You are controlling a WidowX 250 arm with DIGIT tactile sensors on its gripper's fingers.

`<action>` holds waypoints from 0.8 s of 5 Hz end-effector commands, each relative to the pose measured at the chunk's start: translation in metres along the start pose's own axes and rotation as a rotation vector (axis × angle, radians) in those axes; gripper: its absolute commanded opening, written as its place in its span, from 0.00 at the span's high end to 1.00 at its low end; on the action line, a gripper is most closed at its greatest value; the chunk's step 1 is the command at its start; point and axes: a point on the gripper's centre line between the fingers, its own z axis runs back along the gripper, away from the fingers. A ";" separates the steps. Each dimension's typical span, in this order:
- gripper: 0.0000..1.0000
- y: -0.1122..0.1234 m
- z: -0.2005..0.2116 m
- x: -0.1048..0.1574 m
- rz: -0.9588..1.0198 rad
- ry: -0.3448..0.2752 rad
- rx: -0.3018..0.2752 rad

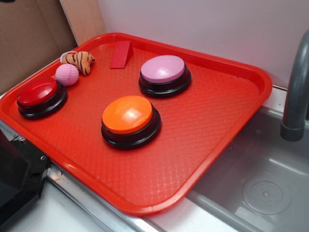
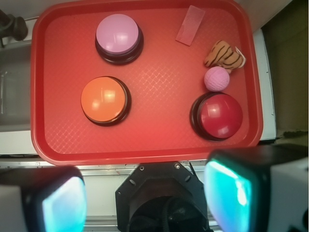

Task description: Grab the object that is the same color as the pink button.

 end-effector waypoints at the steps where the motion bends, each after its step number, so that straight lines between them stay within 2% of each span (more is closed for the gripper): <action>1: 0.00 0.000 0.000 0.000 0.000 0.000 0.000; 2: 0.00 0.008 -0.017 0.007 -0.020 -0.004 -0.007; 4: 0.00 0.044 -0.096 0.045 -0.144 -0.030 0.012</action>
